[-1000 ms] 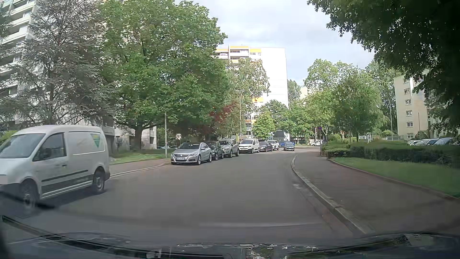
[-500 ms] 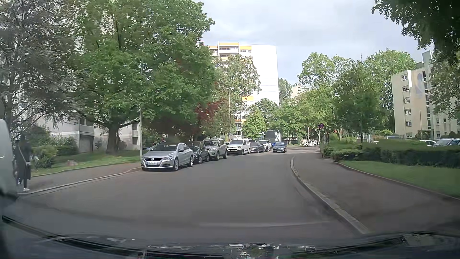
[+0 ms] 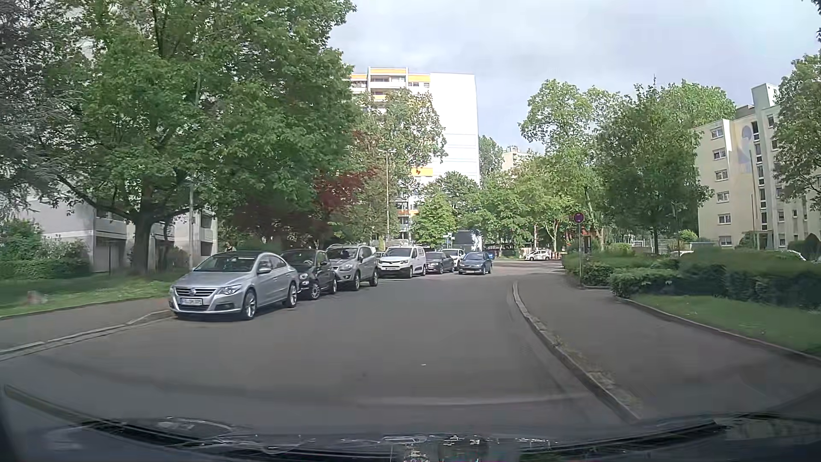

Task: Follow the waypoints while adhering to traffic rules and regulations

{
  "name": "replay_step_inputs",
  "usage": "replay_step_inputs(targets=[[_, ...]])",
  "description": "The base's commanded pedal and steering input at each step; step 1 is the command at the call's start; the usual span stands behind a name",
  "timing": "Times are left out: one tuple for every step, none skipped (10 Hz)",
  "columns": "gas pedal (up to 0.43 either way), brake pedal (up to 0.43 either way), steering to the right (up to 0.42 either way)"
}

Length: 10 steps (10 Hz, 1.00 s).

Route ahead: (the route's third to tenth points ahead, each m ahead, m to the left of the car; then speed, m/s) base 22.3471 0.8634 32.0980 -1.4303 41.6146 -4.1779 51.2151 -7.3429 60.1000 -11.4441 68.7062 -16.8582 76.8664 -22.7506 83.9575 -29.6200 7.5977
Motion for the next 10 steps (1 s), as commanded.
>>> replay_step_inputs(targets=[[0.028,0.0,0.046],[0.028,0.0,0.046],[0.028,0.0,0.046],[0.028,0.0,0.046],[0.039,0.0,0.046],[0.039,0.0,0.045],[0.039,0.0,0.043],[0.039,0.0,0.042],[0.039,0.0,0.04],[0.039,0.0,0.039]])
